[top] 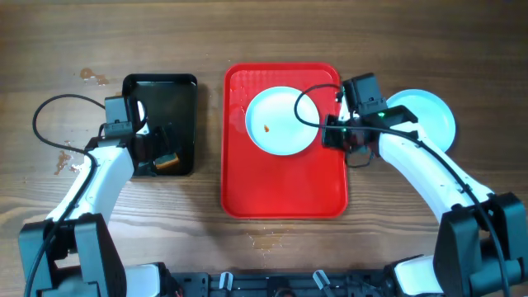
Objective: Clean dirty plates on tray and stack at the side
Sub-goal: 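Grip the back plate rim with right gripper and slide it to tray center, then pick up the green sponge from the black tray with left gripper, then scrub the held plate with the sponge in the left gripper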
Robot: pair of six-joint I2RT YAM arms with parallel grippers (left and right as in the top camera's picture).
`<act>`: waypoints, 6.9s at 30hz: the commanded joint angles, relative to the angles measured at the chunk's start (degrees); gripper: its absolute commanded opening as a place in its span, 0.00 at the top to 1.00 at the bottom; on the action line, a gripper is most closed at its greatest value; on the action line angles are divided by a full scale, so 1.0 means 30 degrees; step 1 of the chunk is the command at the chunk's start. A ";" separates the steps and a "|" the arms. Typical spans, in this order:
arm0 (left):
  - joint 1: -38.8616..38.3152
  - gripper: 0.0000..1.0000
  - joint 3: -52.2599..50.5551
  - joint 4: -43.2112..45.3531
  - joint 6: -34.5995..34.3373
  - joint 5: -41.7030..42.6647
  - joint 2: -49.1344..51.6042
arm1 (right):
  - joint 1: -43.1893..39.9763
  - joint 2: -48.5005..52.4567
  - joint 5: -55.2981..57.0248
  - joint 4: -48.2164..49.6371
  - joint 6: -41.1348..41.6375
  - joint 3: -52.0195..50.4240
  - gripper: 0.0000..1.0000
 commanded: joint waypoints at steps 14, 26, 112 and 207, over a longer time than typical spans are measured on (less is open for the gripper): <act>0.0087 0.00 -0.0007 0.0058 0.0168 0.0284 0.0036 | 0.0058 0.5355 0.0517 0.9340 -1.0506 -0.0007 0.72; 0.0087 0.00 -0.0007 0.0058 0.0168 0.0284 0.0036 | 0.0058 0.4758 -0.2739 0.2033 0.1450 0.0000 0.63; 0.0036 0.96 0.0423 -0.0685 0.3162 0.2470 0.2382 | 0.0058 -0.2433 -0.1129 0.0073 -0.3373 0.0051 0.66; -0.9493 0.96 0.7737 -0.3628 -0.3228 0.1989 -0.0131 | 0.0058 0.3949 0.1996 0.1836 -0.2419 -0.0007 0.69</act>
